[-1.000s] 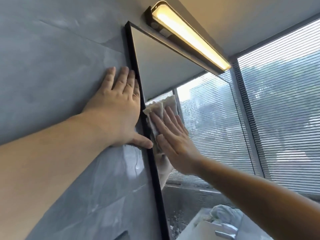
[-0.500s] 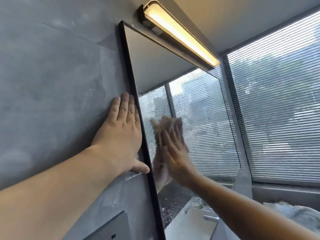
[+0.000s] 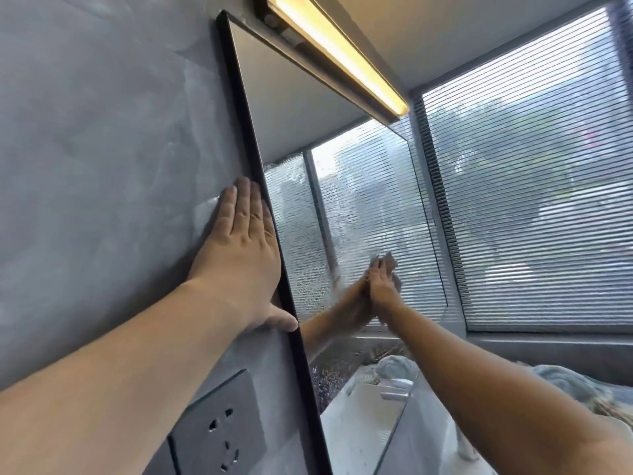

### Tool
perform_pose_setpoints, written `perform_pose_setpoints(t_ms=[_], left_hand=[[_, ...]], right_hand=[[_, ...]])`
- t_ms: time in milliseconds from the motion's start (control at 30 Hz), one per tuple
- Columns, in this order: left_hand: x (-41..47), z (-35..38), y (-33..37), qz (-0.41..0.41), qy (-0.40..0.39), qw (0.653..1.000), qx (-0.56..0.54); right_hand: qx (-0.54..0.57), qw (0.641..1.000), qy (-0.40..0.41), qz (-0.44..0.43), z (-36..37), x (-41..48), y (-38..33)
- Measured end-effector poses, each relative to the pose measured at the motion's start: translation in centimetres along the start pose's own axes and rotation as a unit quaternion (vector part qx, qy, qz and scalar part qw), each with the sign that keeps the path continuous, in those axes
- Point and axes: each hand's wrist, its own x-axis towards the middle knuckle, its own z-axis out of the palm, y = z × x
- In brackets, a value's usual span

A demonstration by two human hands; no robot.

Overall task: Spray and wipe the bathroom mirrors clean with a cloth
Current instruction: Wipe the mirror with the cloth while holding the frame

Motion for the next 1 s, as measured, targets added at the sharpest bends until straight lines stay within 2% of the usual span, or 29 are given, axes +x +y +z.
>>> perform_pose_setpoints(t_ms=[167,200,233,300,400,467,533,633,733,800,900,1000], left_hand=[[0.4,0.3,0.2,0.001,-0.005,1.000,0.005],[0.4,0.3,0.2,0.000,-0.004,1.000,0.005],[0.4,0.3,0.2,-0.001,-0.003,1.000,0.002],[0.4,0.3,0.2,-0.004,0.001,1.000,-0.001],[0.4,0.3,0.2,-0.005,0.008,1.000,0.003],[0.4,0.2,0.3,-0.004,0.007,1.000,0.007],[0.4,0.3,0.2,-0.005,0.007,1.000,0.006],[0.4,0.3,0.2,-0.003,0.007,1.000,0.009],[0.3,0.3,0.1,-0.004,0.005,1.000,0.022],[0.4,0.3,0.1,-0.003,-0.002,1.000,0.030],[0.5,0.3,0.2,-0.004,-0.006,0.999,0.037],[0.5,0.3,0.2,-0.006,-0.005,0.999,0.038]], right_hand=[[0.108,0.989,0.011,0.096,0.5,-2.6,-1.7],[0.114,0.990,0.005,0.081,0.3,-3.5,-3.0],[0.110,0.993,-0.013,0.030,0.1,-4.9,-4.6],[0.102,0.985,-0.033,-0.136,0.2,-8.4,-7.5],[0.018,0.935,-0.034,-0.352,0.7,-13.1,-9.9],[-0.031,0.903,-0.031,-0.427,0.8,-14.5,-10.3],[-0.037,0.895,-0.011,-0.445,1.0,-14.1,-9.8],[0.007,0.928,0.014,-0.373,1.9,-10.9,-7.2],[0.130,0.972,-0.006,-0.196,1.8,-6.5,-2.7],[0.134,0.990,-0.018,-0.048,1.6,-4.3,1.2],[0.094,0.990,-0.019,0.099,2.1,-3.0,5.0],[0.079,0.988,-0.013,0.132,2.2,-3.4,4.3]])
